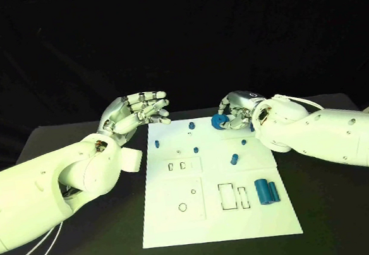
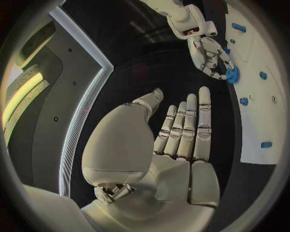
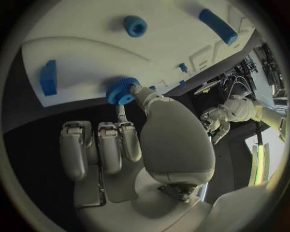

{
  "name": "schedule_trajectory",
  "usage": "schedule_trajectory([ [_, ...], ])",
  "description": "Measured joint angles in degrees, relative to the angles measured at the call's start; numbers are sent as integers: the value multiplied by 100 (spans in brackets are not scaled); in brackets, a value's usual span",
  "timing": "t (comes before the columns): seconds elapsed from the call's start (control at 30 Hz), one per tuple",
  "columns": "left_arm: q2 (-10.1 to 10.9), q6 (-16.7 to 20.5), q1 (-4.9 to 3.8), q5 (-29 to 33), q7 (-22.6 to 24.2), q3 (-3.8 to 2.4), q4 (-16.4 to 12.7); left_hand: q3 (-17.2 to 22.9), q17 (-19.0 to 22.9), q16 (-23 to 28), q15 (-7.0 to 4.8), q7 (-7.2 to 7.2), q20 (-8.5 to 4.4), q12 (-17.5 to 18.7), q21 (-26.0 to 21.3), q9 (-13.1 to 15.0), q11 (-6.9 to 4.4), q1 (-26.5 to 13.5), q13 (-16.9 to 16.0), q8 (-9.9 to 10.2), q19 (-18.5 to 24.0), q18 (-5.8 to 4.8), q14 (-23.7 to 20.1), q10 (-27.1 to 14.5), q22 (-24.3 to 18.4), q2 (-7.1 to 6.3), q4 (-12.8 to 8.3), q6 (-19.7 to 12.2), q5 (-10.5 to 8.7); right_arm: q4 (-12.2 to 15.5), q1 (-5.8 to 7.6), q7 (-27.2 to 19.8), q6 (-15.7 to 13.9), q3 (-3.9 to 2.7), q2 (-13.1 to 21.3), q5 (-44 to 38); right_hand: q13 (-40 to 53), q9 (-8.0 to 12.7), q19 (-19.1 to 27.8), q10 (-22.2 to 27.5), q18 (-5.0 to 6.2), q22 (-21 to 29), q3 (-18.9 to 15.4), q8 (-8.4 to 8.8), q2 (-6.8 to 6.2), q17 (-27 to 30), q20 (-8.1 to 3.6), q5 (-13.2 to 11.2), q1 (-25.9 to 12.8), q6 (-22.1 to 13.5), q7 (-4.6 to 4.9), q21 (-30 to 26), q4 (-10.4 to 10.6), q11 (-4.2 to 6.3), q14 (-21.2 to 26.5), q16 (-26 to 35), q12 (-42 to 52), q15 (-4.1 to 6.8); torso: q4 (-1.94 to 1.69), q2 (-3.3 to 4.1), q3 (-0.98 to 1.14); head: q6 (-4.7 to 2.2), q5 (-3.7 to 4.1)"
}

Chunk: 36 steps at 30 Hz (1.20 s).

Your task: Assemble the parts on the task board

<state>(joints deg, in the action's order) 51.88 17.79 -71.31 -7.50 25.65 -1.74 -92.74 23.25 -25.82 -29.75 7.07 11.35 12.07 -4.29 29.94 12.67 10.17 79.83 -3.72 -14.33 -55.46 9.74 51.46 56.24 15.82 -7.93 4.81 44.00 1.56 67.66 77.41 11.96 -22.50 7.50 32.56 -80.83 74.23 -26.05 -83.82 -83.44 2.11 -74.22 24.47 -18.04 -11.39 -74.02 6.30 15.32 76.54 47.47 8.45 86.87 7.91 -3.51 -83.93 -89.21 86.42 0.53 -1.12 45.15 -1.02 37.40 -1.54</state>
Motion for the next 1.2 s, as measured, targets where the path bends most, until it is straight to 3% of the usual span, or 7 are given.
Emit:
schedule_trajectory([
  [0.2,-1,1,0,-1,-5,0,5,0,0,-65,0,0,-8,0,0,0,0,0,0,0,9,0,0,0,0,0,0,0,0,397,48,113,-256,-8,-8,-451,0,1,-48,-2,-1,0,0,0,-1,0,-48,0,-1,10,-10,66,0,-1,0,0,0,0,-1,-1,-1,-4,-1],
  [0.27,-2,1,0,-2,-6,0,6,0,-1,-65,0,0,-18,0,0,0,0,0,0,0,41,-1,0,0,1,0,0,0,0,499,49,145,-290,-7,-50,-586,0,-3,-48,-2,-1,0,0,-1,-97,0,-49,0,-98,92,-33,66,0,-2,0,0,0,1,-1,-1,-1,-9,0],
  [0.4,-4,1,0,-2,-8,1,6,0,-1,-65,0,0,-18,0,0,0,0,0,0,0,41,0,0,0,1,0,0,0,0,600,41,198,-322,3,-164,-790,0,-3,-48,-3,0,0,0,-1,-97,0,-49,-1,-98,100,-39,66,0,-1,0,0,0,1,0,-1,-1,-10,0],
  [1.2,-53,-9,1,-5,-13,1,25,0,-2,-65,0,0,-18,0,1,0,0,0,0,0,42,0,-1,0,8,0,0,0,0,338,-196,292,-269,71,-692,-1010,0,-3,-47,-3,-1,0,1,0,-97,0,-49,-2,-99,100,-39,67,0,-2,0,0,1,1,-2,8,2,47,-31],
])
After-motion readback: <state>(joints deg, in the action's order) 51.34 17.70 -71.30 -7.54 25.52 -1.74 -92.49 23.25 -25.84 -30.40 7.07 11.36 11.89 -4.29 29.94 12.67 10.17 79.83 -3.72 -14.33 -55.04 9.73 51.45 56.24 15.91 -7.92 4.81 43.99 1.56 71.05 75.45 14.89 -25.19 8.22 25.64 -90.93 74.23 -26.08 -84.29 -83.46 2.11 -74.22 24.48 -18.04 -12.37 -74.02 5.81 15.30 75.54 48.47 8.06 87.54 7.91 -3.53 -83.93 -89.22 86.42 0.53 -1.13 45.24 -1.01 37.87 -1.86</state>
